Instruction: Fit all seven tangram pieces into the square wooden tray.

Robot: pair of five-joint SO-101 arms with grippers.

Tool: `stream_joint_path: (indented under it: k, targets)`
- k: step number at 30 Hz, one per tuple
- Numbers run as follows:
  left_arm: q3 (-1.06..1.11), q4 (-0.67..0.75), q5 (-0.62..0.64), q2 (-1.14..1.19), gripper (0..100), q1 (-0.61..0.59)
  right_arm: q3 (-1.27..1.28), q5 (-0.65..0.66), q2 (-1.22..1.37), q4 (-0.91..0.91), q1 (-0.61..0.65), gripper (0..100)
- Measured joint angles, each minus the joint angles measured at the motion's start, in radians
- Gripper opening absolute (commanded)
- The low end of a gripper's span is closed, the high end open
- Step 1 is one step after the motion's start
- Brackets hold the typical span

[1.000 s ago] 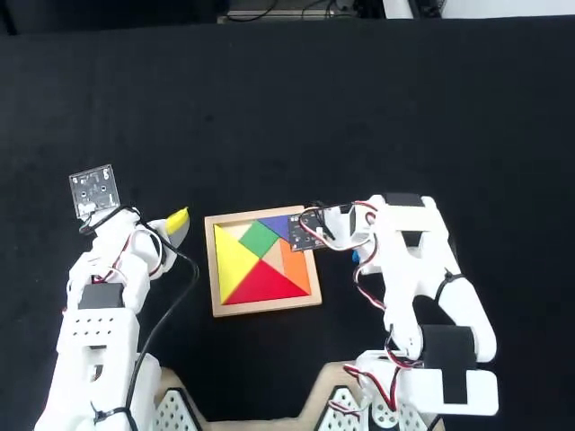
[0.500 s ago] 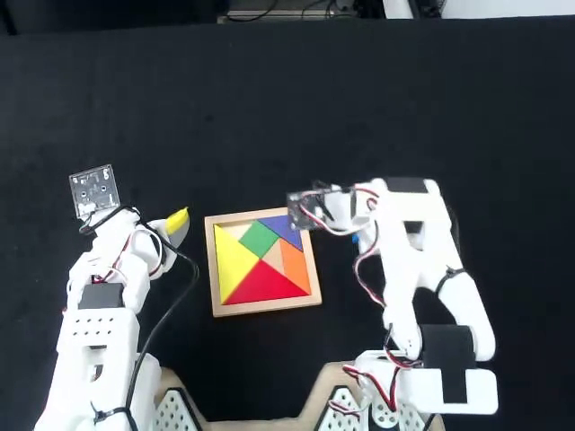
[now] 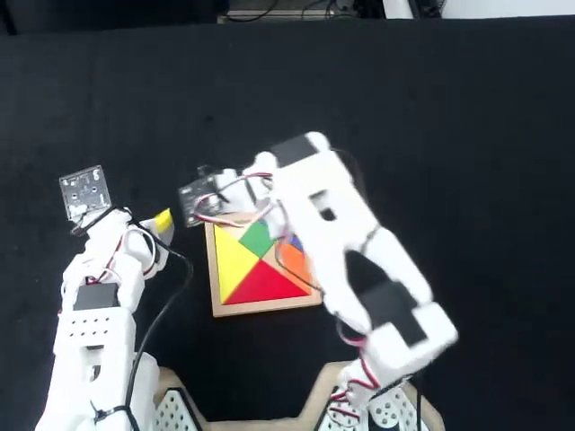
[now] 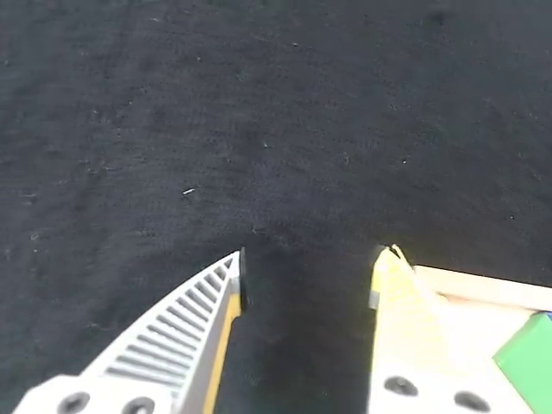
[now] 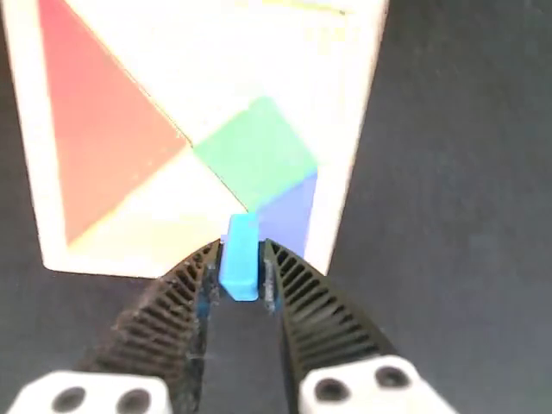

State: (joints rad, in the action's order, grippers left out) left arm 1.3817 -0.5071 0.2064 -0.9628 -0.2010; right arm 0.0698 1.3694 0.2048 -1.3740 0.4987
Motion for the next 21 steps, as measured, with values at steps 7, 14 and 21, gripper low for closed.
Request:
stream_joint_path:
  k: [7, 14, 21]
  targets:
    - [0.006, 0.025, 0.017, 0.000, 23, -0.035, -0.212, -0.051, 0.222, -0.133, 0.020, 1.1]
    - [0.018, 0.046, 0.028, 0.000, 23, -0.037, -0.230, -0.055, 0.226, -0.147, 0.043, 2.5]
    - [0.018, 0.046, 0.028, 0.000, 23, -0.037, -0.230, -0.150, 0.226, -0.147, 0.061, 21.7]
